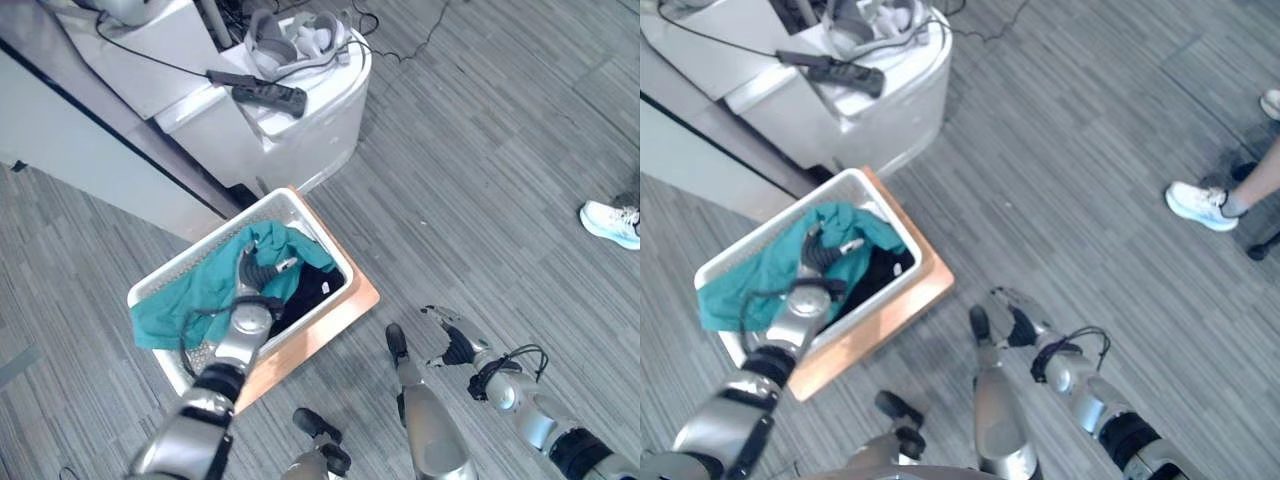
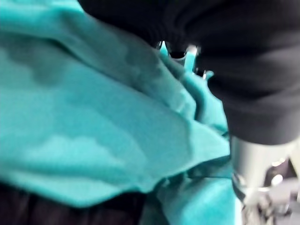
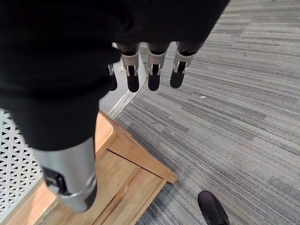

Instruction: Tidy up the quilt and then pick up the clothes from the bed and put them into the laundry hamper.

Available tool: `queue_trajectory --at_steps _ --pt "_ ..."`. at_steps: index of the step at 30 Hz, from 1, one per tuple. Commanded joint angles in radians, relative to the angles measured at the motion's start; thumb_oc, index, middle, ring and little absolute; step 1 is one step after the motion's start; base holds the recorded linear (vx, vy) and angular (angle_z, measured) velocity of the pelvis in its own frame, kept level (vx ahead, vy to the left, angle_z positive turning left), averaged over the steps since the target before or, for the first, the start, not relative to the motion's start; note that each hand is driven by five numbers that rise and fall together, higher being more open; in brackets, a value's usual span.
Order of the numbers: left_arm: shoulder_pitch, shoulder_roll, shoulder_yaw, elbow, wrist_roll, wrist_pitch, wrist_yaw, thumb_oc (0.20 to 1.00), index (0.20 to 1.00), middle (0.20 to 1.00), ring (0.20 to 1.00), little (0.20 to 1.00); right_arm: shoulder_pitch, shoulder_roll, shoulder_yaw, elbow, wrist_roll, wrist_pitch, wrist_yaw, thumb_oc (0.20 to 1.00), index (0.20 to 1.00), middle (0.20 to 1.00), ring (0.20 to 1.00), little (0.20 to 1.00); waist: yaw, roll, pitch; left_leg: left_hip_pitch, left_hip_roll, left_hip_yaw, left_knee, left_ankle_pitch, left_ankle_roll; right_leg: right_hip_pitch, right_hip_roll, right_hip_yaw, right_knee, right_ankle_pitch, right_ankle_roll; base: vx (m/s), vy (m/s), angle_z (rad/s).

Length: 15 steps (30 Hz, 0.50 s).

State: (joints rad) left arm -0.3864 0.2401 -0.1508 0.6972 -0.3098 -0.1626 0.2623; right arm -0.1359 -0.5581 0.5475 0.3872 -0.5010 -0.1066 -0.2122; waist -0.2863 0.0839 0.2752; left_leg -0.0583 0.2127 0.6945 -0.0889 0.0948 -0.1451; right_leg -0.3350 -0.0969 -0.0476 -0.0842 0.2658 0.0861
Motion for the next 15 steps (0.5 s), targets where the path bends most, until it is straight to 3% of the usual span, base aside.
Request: queue_trajectory --at_steps 1,3,6,7,12,15 --pt "0.039 0.057 -0.004 -0.047 -0.173 -0.065 -0.055 1.0 1.0 1.0 1.0 1.0 0.003 0.026 -0.035 -0.008 0.027 0.004 -0.008 1.0 1.0 1.0 1.0 1.0 0.0 0.023 -0.023 0.004 0.077 -0.087 0.002 0.009 -0.059 0.065 -0.059 -0.026 -0.003 -0.183 0.096 0.06 0.013 0.13" --pt "0.187 0.079 0.017 -0.102 -0.192 -0.049 -0.121 1.0 1.0 1.0 1.0 1.0 0.033 0.016 -0.059 0.005 0.027 0.003 0.023 1.0 1.0 1.0 1.0 1.0 0.024 0.028 -0.061 0.049 0.076 -0.101 0.002 -0.001 -0.056 0.127 -0.053 -0.041 -0.003 -0.202 0.087 0.1 0.032 0.19" --pt "0.29 0.082 0.055 -0.14 -0.2 -0.037 -0.123 1.0 1.0 1.0 1.0 1.0 0.057 0.019 -0.074 0.025 0.027 0.007 0.039 1.0 1.0 1.0 1.0 1.0 0.047 0.028 -0.087 0.084 0.074 -0.114 0.002 -0.01 -0.053 0.176 -0.051 -0.057 -0.003 -0.215 0.084 0.07 0.059 0.22" --pt "0.377 0.069 0.094 -0.185 -0.246 -0.04 -0.118 1.0 1.0 1.0 1.0 1.0 0.078 0.037 -0.094 0.084 0.041 0.017 0.039 1.0 1.0 1.0 1.0 1.0 0.075 0.02 -0.108 0.107 0.071 -0.132 0.002 -0.018 -0.048 0.215 -0.051 -0.076 -0.003 -0.222 0.083 0.02 0.033 0.19" --pt "0.493 0.07 0.16 -0.215 -0.277 -0.017 -0.131 1.0 1.0 1.0 1.0 1.0 0.109 0.08 -0.125 0.212 0.07 0.04 0.048 1.0 1.0 1.0 1.0 1.0 0.119 -0.007 -0.14 0.149 0.065 -0.171 0.002 -0.032 -0.039 0.29 -0.057 -0.115 -0.003 -0.235 0.083 0.0 0.041 0.33" --pt "0.535 0.061 0.185 -0.143 -0.287 0.009 -0.136 1.0 1.0 1.0 1.0 1.0 0.114 0.128 -0.151 0.347 0.115 0.06 0.041 1.0 1.0 1.0 1.0 1.0 0.148 -0.027 -0.156 0.159 0.062 -0.202 0.002 -0.039 -0.034 0.329 -0.064 -0.145 -0.003 -0.241 0.085 -0.01 0.042 0.39"
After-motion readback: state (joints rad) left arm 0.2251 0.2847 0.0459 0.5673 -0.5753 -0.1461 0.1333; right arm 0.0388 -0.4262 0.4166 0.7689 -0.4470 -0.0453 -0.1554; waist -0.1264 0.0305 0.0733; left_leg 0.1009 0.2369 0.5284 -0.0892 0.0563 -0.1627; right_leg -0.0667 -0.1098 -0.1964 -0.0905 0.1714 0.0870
